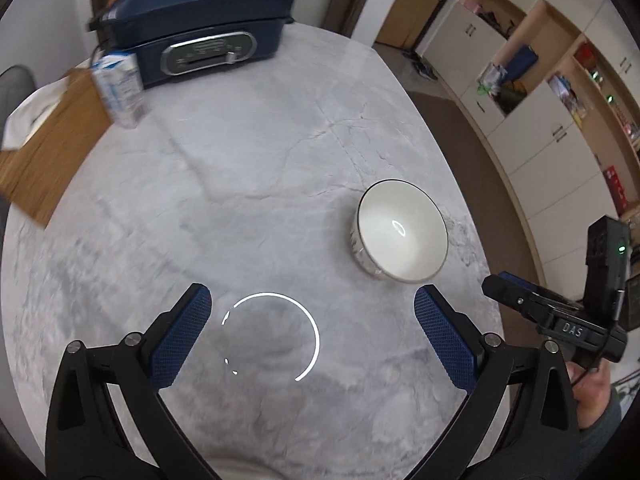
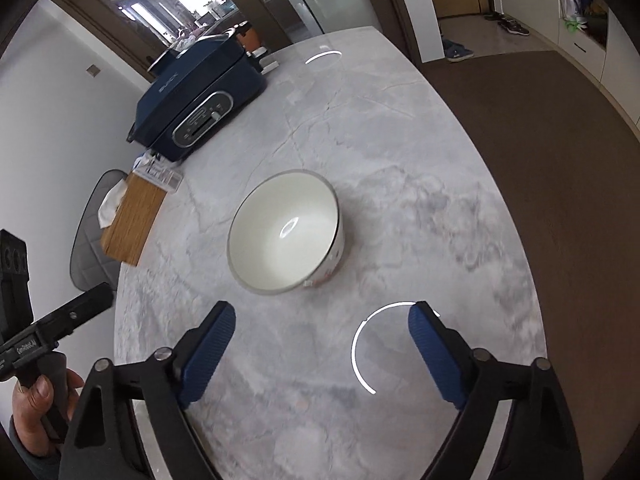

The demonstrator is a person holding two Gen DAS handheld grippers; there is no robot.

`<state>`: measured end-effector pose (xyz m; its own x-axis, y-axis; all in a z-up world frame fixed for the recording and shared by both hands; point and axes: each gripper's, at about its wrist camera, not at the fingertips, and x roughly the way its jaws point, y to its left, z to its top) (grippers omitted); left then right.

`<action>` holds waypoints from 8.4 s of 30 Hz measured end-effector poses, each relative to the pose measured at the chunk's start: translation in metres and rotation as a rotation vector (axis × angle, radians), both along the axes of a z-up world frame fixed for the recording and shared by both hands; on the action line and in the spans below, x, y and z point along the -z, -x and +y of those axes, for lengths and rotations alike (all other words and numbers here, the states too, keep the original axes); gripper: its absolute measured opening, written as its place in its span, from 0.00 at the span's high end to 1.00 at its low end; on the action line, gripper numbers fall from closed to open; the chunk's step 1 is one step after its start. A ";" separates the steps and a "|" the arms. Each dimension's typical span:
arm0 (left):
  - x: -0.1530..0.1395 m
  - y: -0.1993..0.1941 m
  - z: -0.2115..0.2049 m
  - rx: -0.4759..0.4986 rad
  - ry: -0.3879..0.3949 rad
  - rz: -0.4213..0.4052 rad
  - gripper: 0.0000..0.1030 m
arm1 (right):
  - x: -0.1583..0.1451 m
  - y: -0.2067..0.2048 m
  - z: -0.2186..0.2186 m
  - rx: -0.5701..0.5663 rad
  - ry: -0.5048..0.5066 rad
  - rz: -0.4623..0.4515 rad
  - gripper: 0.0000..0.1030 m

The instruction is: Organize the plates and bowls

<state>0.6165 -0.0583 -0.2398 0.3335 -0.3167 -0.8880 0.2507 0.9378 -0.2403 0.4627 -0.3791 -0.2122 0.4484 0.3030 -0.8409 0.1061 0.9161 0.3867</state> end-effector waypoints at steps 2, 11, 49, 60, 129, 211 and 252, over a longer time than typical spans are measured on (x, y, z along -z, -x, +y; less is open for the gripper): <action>0.014 -0.018 -0.018 0.011 -0.007 0.009 0.00 | 0.004 -0.013 -0.001 -0.004 -0.005 -0.003 0.16; 0.072 -0.058 -0.063 0.021 -0.004 0.077 0.01 | 0.038 -0.061 -0.005 -0.017 0.012 0.077 0.29; 0.024 -0.007 -0.039 0.057 0.061 0.016 0.88 | 0.005 -0.033 0.046 -0.121 -0.042 0.047 0.83; -0.032 0.093 0.063 -0.055 0.066 -0.054 0.88 | -0.030 0.027 0.122 -0.240 -0.063 0.024 0.83; 0.060 0.248 0.168 -0.196 -0.001 0.103 0.45 | 0.030 0.140 0.263 -0.494 0.236 0.127 0.57; 0.121 0.277 0.263 -0.428 0.228 0.270 0.17 | 0.022 0.136 0.229 -0.408 0.183 0.111 0.52; 0.124 0.256 0.230 -0.316 0.226 0.230 0.75 | 0.078 0.118 0.234 -0.490 0.075 0.212 0.82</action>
<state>0.3605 0.1720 -0.3634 0.2469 -0.4258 -0.8705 -0.1231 0.8772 -0.4640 0.3443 -0.1454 -0.2901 0.0872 0.3696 -0.9251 -0.2720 0.9022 0.3348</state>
